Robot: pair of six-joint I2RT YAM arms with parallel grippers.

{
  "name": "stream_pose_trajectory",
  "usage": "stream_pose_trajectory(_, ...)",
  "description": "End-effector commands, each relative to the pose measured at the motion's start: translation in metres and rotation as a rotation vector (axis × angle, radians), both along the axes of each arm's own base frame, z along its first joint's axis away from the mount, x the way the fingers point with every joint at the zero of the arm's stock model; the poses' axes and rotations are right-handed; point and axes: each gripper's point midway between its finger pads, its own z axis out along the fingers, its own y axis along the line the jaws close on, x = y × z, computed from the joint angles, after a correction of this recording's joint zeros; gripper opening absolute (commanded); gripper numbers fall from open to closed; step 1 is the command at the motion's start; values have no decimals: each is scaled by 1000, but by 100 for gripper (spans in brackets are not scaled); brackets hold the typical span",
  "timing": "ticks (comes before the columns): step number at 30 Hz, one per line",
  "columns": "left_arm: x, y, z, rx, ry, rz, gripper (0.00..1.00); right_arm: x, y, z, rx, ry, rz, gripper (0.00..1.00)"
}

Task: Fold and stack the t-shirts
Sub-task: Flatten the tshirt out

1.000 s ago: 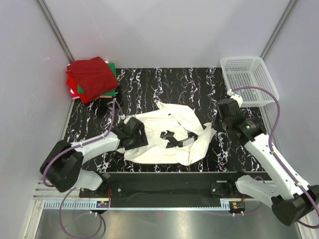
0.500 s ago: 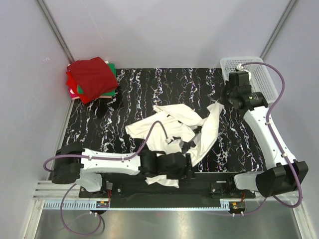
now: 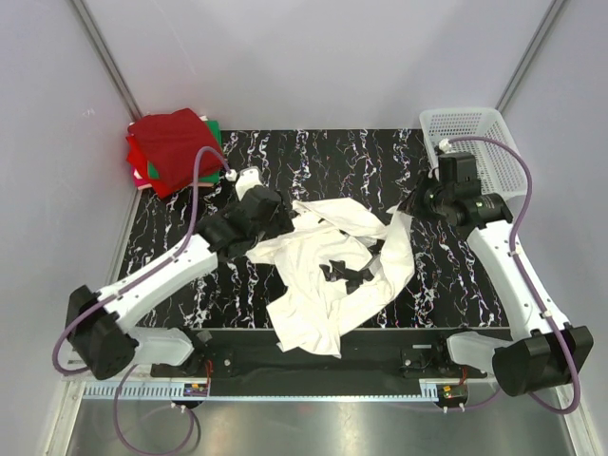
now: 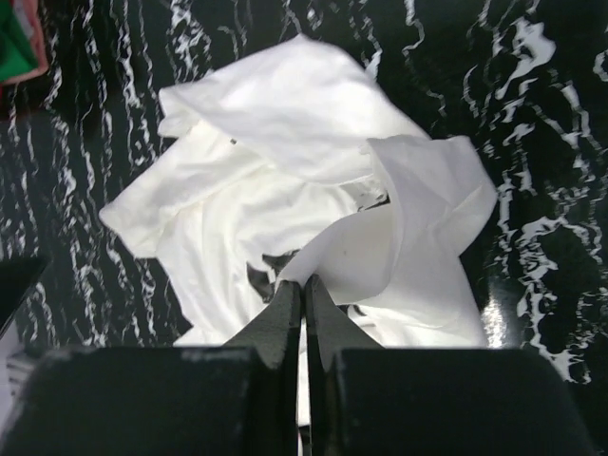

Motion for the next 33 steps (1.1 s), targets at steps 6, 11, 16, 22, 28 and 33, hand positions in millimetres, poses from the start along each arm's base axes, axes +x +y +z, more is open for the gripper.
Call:
stream_pose_trajectory(6, 91, 2, -46, 81, 50, -90, 72, -18, 34, 10, 156, -32, 162, 0)
stream_pose_trajectory(11, 123, -18, -66, 17, 82, -116, 66, -23, 33, 8, 149, -30, 176, 0)
stream_pose_trajectory(16, 142, -31, -91, 2, 116, -117, 65, -26, 33, 5, 147, -21, 186, 0)
stream_pose_trajectory(22, 153, -35, -104, -26, 124, -102, 64, -28, 33, 1, 140, -19, 195, 0)
stream_pose_trajectory(28, 157, -38, -112, -42, 131, -95, 63, -28, 34, -3, 144, -12, 196, 0)
stream_pose_trajectory(33, 163, -41, -114, -65, 126, -91, 63, -27, 34, -7, 142, -6, 194, 0)
